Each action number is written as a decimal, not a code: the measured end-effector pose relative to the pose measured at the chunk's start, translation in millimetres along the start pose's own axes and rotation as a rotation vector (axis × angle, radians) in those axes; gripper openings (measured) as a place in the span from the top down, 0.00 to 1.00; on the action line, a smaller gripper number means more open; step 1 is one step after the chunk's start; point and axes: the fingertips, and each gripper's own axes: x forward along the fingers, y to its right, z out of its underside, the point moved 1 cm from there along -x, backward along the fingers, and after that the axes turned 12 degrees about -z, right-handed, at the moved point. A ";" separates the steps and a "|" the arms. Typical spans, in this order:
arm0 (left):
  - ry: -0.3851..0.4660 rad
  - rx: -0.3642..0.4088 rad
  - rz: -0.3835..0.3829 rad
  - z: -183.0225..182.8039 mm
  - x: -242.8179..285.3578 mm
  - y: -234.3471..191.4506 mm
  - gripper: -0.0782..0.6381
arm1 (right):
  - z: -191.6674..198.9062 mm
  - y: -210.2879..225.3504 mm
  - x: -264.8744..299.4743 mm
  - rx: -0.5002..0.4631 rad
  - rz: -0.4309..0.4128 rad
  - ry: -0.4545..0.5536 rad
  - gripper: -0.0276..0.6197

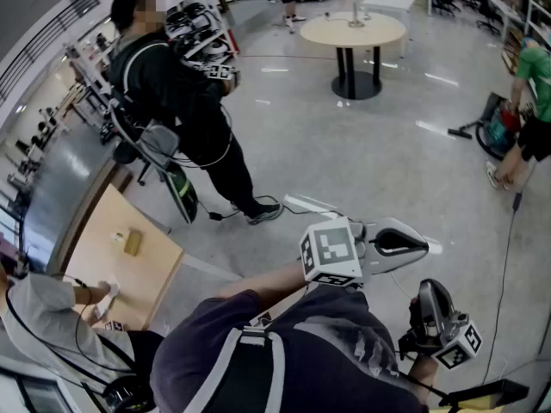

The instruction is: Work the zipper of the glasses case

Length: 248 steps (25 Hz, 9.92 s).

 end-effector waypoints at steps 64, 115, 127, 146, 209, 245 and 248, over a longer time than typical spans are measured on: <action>-0.277 0.193 1.595 165.1 450.2 344.4 0.89 | -22.5 -12.2 -495.5 -0.326 1.476 1.183 0.95; -0.454 0.546 1.871 325.4 602.2 436.7 0.89 | 134.0 108.7 -734.1 0.582 1.710 1.061 0.37; -0.422 0.552 1.934 320.5 588.7 447.9 0.89 | 112.6 127.5 -730.4 0.564 1.709 0.981 0.57; -0.238 0.573 2.282 296.5 516.2 455.2 0.70 | -27.1 15.9 -638.3 -0.167 1.479 1.285 0.57; -0.909 0.442 2.431 301.4 515.3 433.4 0.89 | -40.2 24.1 -638.7 -0.284 1.565 1.398 0.61; -1.139 0.544 2.280 339.3 518.6 442.8 0.89 | -17.6 52.9 -669.2 -0.019 1.751 1.434 0.58; -1.367 0.360 2.227 337.8 520.2 439.9 0.89 | -21.8 50.8 -670.6 -0.041 1.759 1.438 0.58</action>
